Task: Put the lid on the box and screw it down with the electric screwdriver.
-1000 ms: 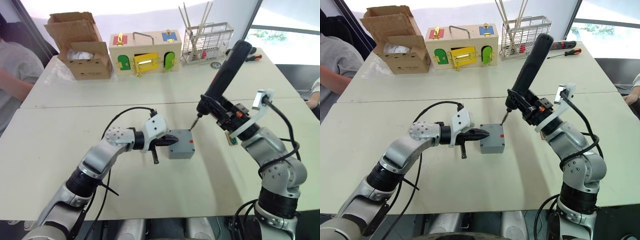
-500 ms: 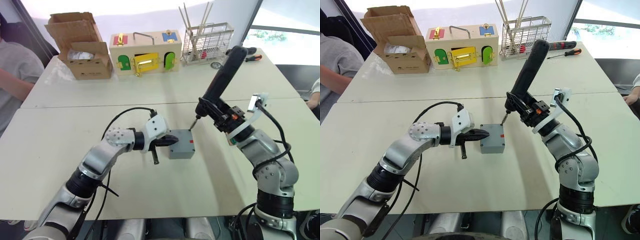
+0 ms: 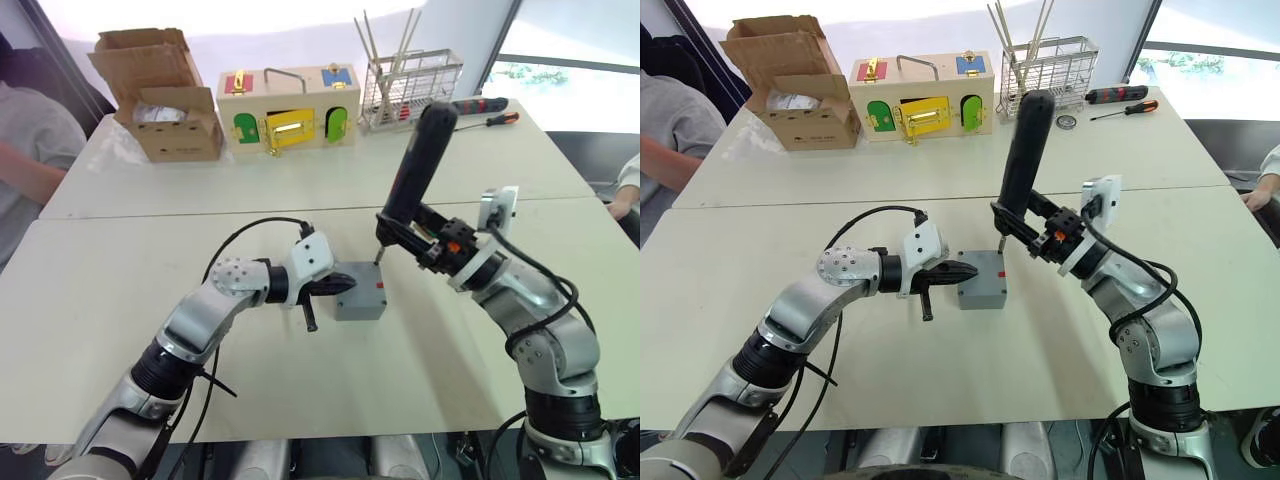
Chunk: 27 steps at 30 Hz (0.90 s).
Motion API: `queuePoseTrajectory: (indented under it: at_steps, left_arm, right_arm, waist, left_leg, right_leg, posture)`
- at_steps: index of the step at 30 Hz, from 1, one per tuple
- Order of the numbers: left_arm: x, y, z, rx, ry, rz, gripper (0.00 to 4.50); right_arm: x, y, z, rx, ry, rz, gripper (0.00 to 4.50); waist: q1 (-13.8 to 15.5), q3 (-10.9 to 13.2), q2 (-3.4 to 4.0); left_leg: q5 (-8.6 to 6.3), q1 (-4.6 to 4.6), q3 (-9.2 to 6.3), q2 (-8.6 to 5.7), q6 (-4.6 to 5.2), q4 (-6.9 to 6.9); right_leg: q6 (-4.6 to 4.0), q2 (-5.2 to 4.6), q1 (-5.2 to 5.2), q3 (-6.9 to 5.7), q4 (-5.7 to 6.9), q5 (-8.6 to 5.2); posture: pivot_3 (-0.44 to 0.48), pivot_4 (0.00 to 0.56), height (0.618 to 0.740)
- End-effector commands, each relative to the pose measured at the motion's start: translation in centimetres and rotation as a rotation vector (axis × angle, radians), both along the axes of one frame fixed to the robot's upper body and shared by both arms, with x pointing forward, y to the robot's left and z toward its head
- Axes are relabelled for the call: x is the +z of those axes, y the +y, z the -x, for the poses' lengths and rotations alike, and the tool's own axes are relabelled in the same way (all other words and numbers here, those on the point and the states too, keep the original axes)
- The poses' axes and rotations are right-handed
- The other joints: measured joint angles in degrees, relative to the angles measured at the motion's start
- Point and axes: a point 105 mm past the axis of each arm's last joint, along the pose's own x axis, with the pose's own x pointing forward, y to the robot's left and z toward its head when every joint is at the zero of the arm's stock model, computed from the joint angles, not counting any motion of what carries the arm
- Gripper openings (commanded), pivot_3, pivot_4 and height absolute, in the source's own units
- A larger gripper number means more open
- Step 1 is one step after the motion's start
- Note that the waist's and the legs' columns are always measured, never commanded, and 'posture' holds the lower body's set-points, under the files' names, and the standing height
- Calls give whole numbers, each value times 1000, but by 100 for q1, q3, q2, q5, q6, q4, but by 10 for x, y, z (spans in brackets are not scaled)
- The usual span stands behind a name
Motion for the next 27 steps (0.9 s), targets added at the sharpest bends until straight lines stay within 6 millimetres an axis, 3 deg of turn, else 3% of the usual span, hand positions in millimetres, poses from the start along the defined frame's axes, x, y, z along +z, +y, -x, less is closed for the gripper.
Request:
queuePoseTrajectory:
  at_steps: [1,10,16,27]
  left_arm:
    - [3,-1,4,-10,-11,2,0]
    - [4,-1,6,2,-9,11,0]
    - [4,2,7,18,-4,10,0]
    - [1,-1,10,3,23,12,0]
  right_arm:
    - [-43,17,5,91,143,53,1799]
    - [-59,11,-6,59,172,97,1799]
    - [-66,7,-4,41,190,69,1799]
    - [-76,3,0,20,208,60,1799]
  waist:
    - [-6,-1,1]
    - [15,-27,-7]
    - [25,-42,-15]
    - [24,-102,-49]
  left_leg:
    - [-14,10,0,1,23,-3]
    - [-23,49,-8,3,35,-2]
    - [-35,104,-10,10,52,-10]
    - [-45,111,-13,14,53,-12]
  right_leg:
    - [0,1,11,0,-4,-1]
    - [1,2,60,-6,-18,-2]
    - [9,1,134,-8,-67,-9]
    - [10,1,149,-11,-89,-10]
  posture:
    - [0,150,734]
    - [0,150,734]
    - [0,150,734]
    - [0,150,734]
